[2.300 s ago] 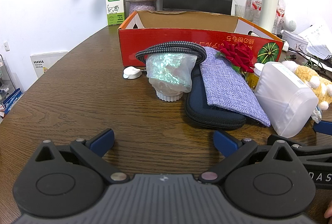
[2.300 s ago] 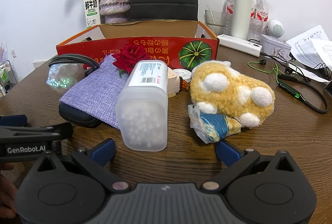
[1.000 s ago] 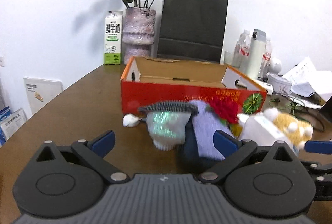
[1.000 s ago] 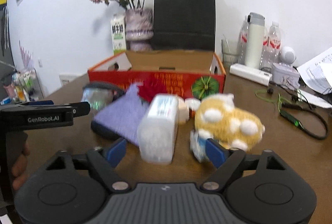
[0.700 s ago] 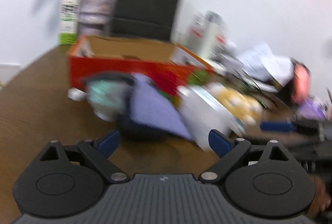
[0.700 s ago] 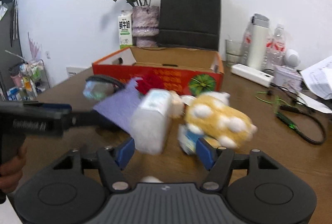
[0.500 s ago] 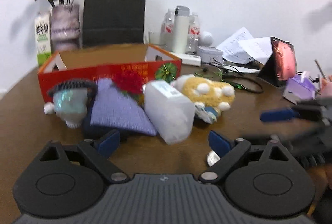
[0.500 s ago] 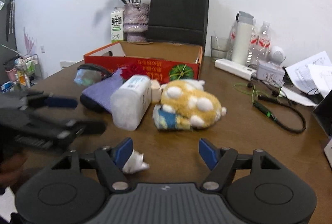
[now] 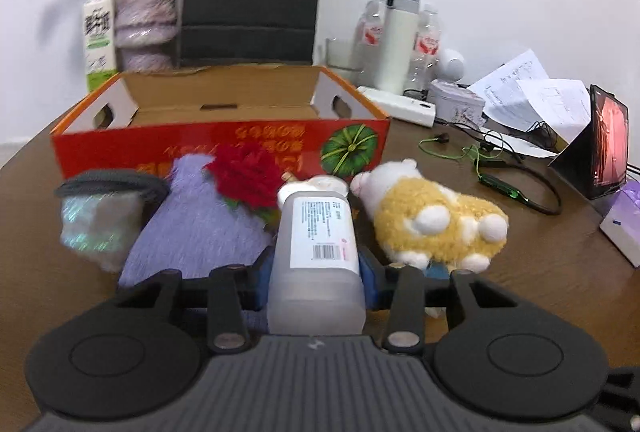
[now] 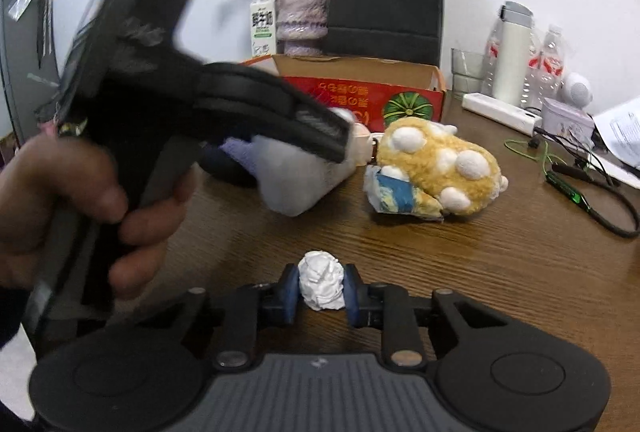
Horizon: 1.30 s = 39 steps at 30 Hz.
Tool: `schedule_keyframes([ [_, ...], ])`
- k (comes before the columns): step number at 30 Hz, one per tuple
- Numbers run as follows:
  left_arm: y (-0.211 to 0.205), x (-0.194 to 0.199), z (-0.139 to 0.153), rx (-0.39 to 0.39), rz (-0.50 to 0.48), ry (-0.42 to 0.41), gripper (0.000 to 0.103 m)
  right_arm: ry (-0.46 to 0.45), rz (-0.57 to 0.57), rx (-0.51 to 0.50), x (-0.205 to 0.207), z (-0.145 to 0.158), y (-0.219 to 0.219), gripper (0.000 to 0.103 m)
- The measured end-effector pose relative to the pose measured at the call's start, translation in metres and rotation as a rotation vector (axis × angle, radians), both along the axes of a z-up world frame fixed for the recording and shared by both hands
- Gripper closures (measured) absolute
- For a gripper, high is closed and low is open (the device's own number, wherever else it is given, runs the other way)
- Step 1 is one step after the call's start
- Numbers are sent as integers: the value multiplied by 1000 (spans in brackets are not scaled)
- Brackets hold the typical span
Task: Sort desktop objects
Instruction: 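Grasp the crumpled white tissue with the right tool while the left tool grasps the white plastic container, then carry both held items into the cardboard box and open both tools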
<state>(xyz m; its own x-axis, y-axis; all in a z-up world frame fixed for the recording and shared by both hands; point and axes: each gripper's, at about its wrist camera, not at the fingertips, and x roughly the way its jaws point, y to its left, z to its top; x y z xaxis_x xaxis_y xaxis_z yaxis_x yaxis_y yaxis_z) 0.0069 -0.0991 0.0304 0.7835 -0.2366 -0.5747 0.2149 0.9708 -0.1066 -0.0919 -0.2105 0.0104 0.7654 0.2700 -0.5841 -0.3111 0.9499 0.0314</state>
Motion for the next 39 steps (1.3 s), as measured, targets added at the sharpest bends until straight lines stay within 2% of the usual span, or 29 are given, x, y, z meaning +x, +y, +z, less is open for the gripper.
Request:
schedule_keyframes([
  [4, 17, -49, 13, 33, -11, -52, 60, 7, -33, 27, -3, -1, -8, 82],
  [7, 36, -84, 23, 41, -16, -60, 60, -1, -47, 35, -6, 2, -10, 81],
  [10, 50, -104, 20, 86, 22, -37, 60, 9, -24, 45, -6, 2, -3, 81],
  [13, 51, -107, 14, 128, 24, -49, 60, 11, -8, 23, -5, 1, 12, 82],
  [16, 47, -98, 0, 148, -11, -15, 44, 10, -15, 15, -5, 2, 20, 82],
  [18, 49, -90, -6, 98, -30, 10, 42, 7, -24, 12, -7, 4, 21, 81],
  [19, 51, -86, -9, 77, -18, 18, 55, 8, -29, 9, -8, 5, 21, 82],
  [20, 51, -84, -11, 74, -17, 17, 60, 12, -37, 4, -8, 6, 21, 82],
  [25, 62, -96, -3, 22, -35, -20, 61, 3, -79, -19, -11, 14, 17, 82],
  [29, 79, -102, 23, -26, -30, -103, 61, -19, -97, 39, -6, 30, 11, 82],
  [32, 100, -79, 43, -116, -32, -99, 61, -62, -84, 73, 7, 50, 7, 82],
  [33, 105, -68, 50, -120, -18, -107, 61, -83, -91, 75, 13, 57, 6, 82],
  [36, 116, -23, 81, -92, 34, -171, 61, -140, -114, 108, 45, 85, -3, 82],
  [38, 119, 25, 102, -78, 44, -177, 61, -176, -118, 131, 80, 107, -8, 82],
  [39, 117, 55, 110, -42, 45, -179, 61, -187, -122, 140, 102, 117, -10, 82],
])
